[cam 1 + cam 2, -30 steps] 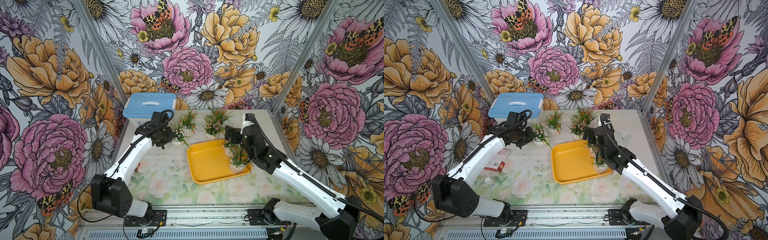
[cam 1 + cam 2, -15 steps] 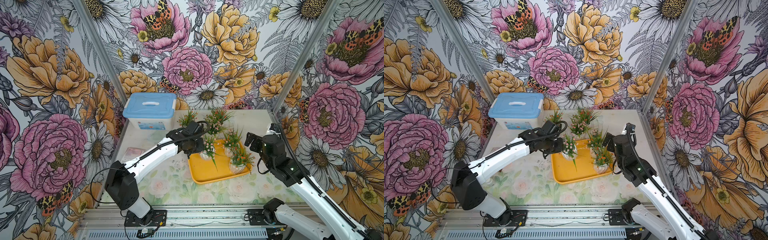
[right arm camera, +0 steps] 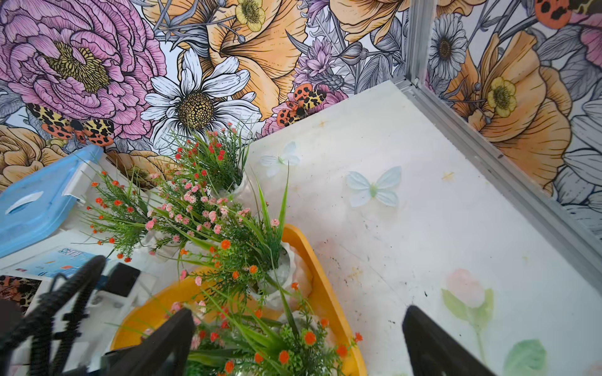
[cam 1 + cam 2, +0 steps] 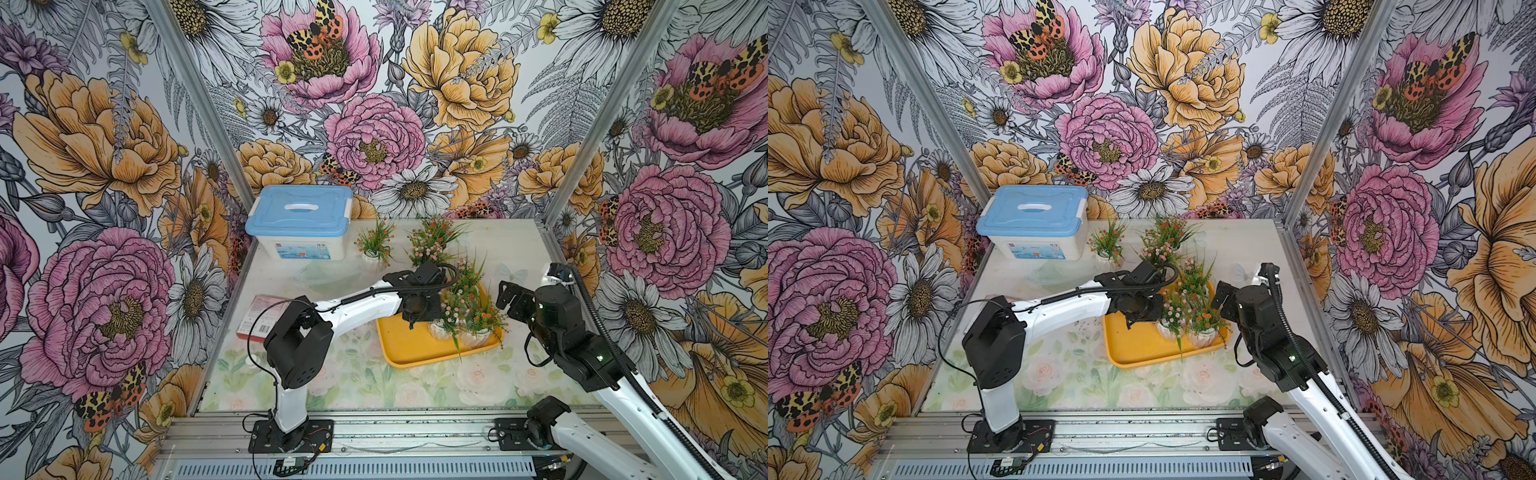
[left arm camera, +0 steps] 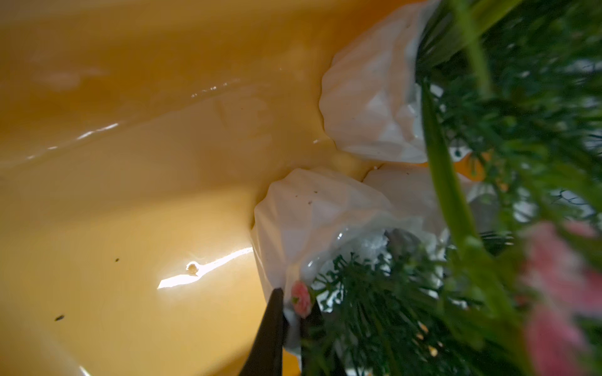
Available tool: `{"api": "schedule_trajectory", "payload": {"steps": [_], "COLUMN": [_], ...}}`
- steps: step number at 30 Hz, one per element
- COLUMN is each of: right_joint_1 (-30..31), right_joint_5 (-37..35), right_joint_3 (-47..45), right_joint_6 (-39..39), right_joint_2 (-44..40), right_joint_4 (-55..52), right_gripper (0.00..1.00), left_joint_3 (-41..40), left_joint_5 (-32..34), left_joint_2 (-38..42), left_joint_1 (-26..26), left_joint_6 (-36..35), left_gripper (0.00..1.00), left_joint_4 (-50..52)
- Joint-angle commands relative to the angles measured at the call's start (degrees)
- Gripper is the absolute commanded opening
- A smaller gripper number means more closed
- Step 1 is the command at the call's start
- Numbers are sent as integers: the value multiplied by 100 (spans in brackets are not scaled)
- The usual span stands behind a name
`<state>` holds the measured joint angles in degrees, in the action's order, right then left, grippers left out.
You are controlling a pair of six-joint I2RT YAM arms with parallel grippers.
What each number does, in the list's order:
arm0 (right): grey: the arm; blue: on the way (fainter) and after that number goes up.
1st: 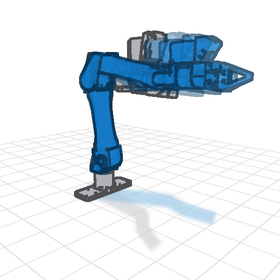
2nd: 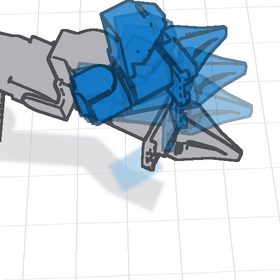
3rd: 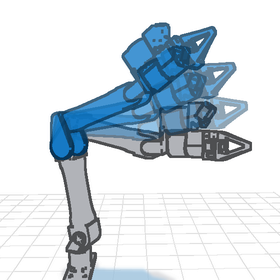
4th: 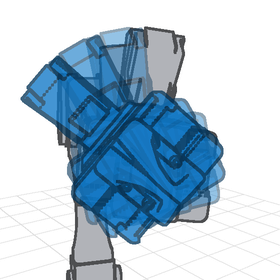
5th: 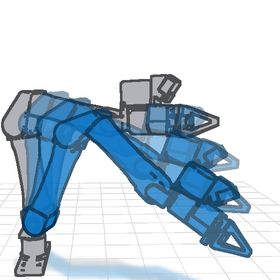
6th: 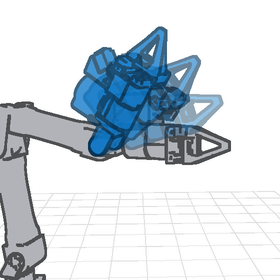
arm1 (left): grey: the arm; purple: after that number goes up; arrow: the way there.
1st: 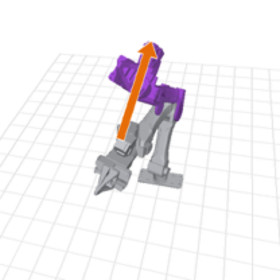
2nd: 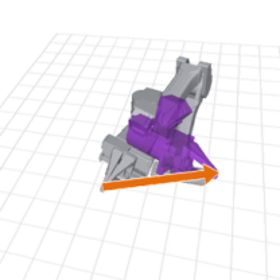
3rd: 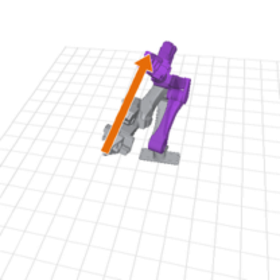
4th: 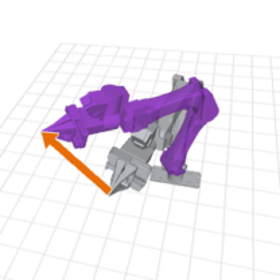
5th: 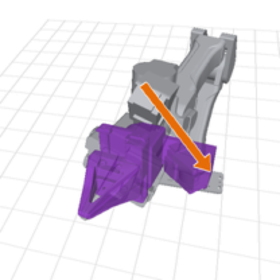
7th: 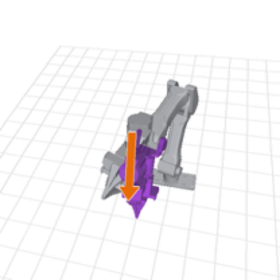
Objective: Put the potted gypsophila into the storage box
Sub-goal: Place the baby's breath potted plant at the storage box.
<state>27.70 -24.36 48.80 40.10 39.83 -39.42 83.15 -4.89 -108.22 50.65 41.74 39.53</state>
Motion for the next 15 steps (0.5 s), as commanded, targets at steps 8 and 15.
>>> {"api": "schedule_trajectory", "payload": {"steps": [8,15], "right_joint_1": [-32,-29], "right_joint_5": [-56,-69], "right_joint_3": [-175,-108], "right_joint_6": [191,124], "right_joint_2": [-280,-120], "right_joint_4": [-371,-374], "right_gripper": [99,99], "left_joint_3": [440,500], "left_joint_5": [-492,-612], "left_joint_2": [-137,22], "left_joint_1": [226,256], "left_joint_6": [-174,-284], "left_gripper": [0,0], "left_joint_4": [-188,362]}}
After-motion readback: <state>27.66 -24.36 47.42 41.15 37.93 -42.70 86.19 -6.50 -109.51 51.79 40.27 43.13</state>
